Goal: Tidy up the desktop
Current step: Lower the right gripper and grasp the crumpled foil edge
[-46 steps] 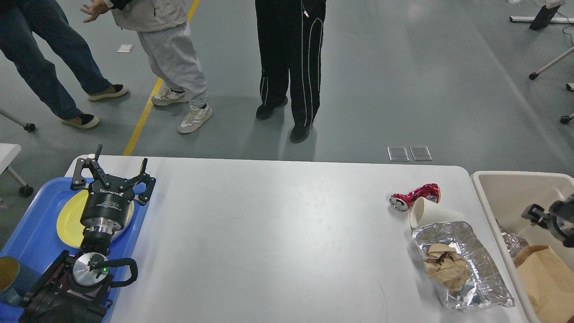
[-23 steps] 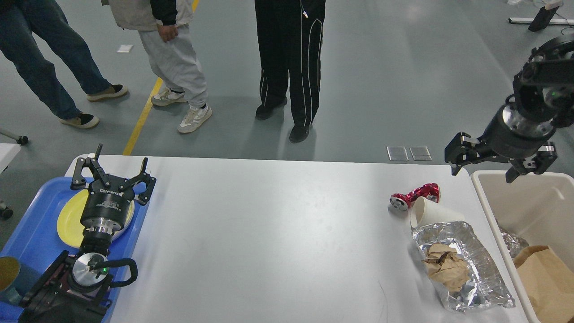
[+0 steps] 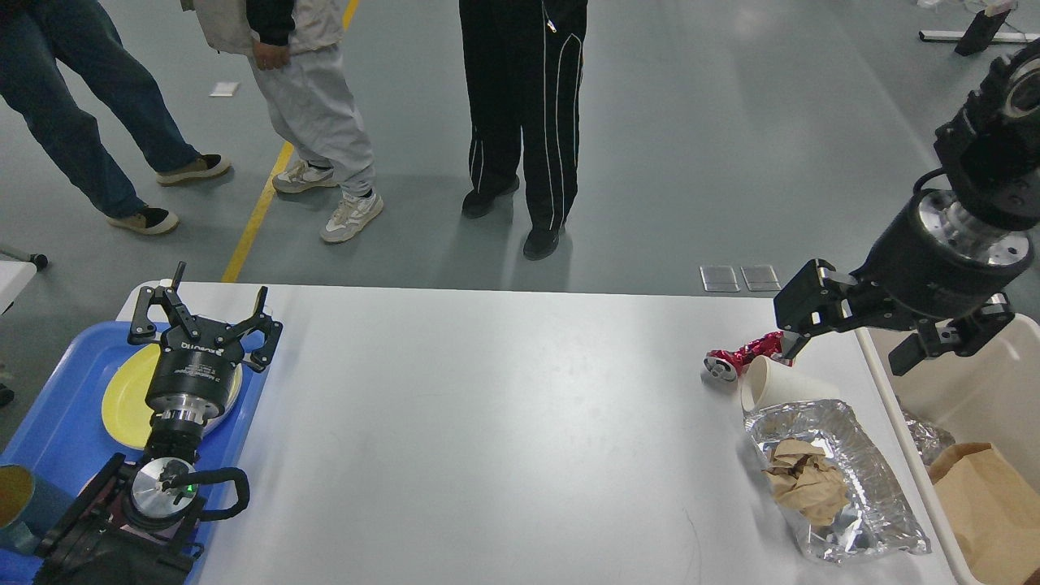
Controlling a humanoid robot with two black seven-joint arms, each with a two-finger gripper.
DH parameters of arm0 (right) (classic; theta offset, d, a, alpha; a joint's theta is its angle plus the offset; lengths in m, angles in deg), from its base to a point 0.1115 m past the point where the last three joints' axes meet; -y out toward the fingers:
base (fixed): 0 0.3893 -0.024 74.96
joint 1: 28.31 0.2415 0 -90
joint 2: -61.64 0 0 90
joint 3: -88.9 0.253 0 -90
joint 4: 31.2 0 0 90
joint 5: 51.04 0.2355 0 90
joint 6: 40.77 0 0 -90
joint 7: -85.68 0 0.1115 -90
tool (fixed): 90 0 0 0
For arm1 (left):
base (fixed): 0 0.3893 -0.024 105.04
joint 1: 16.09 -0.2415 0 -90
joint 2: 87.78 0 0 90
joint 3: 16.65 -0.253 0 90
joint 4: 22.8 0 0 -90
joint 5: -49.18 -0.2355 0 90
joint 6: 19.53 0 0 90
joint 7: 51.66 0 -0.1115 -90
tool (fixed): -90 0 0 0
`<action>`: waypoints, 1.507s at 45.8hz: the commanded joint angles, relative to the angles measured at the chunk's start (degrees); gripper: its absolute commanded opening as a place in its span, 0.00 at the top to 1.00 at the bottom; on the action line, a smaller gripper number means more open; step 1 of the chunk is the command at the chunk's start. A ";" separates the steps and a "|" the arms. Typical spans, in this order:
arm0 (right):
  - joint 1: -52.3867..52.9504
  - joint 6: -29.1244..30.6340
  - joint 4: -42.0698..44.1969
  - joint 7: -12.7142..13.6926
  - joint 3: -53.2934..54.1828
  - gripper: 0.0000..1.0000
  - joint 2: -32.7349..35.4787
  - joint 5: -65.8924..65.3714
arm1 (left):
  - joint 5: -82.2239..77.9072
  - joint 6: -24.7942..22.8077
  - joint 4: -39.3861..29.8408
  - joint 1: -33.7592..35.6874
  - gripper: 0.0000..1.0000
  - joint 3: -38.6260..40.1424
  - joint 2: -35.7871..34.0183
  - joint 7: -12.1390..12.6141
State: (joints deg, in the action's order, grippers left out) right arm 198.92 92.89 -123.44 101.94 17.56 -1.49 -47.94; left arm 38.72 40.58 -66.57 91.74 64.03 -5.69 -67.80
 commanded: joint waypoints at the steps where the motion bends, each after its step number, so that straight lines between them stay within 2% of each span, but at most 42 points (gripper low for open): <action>1: -0.47 -1.11 -0.05 -0.01 -0.47 0.00 0.03 -0.03 | 0.00 0.00 0.00 0.01 0.03 0.00 0.00 0.05; 18: -13.91 -12.00 0.22 -0.01 -0.03 0.00 -1.55 -0.21 | 0.00 0.00 0.00 0.01 0.03 0.00 0.09 0.05; 29: -27.36 -25.80 2.41 -0.01 -0.03 0.00 -1.55 -0.38 | 0.00 0.00 0.00 0.01 0.03 0.00 0.09 0.05; 45: -41.16 -31.61 5.05 -0.18 0.33 0.00 0.82 0.32 | 0.00 0.00 0.00 0.01 0.03 0.00 0.09 0.05; 48: -42.83 -31.96 5.14 -0.27 0.59 0.08 2.92 1.37 | 0.00 0.00 0.00 0.01 0.03 0.00 0.09 0.05; 51: -45.20 -32.05 5.31 -0.27 1.46 0.27 5.38 6.19 | 0.00 0.00 0.00 0.01 0.03 0.00 0.09 0.05; 53: -47.48 -32.05 6.53 -0.27 2.69 0.30 6.96 13.72 | 0.00 0.00 0.00 0.01 0.03 0.00 0.09 0.05; 61: -53.90 -33.45 11.64 -0.45 4.80 0.24 7.06 27.03 | 0.00 0.00 0.00 0.01 0.03 0.00 0.09 0.05; 64: -57.59 -36.87 13.57 -0.53 7.61 0.16 7.06 28.79 | 0.00 0.00 0.00 0.01 0.03 0.00 0.09 0.05; 69: -62.61 -43.64 15.51 -0.45 12.53 0.15 6.97 29.68 | 0.00 0.00 0.00 0.01 0.03 0.00 0.09 0.05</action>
State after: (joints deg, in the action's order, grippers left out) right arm 141.26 55.49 -110.12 101.46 25.47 5.54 -19.55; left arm 38.72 40.58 -66.57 91.75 64.03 -5.60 -67.74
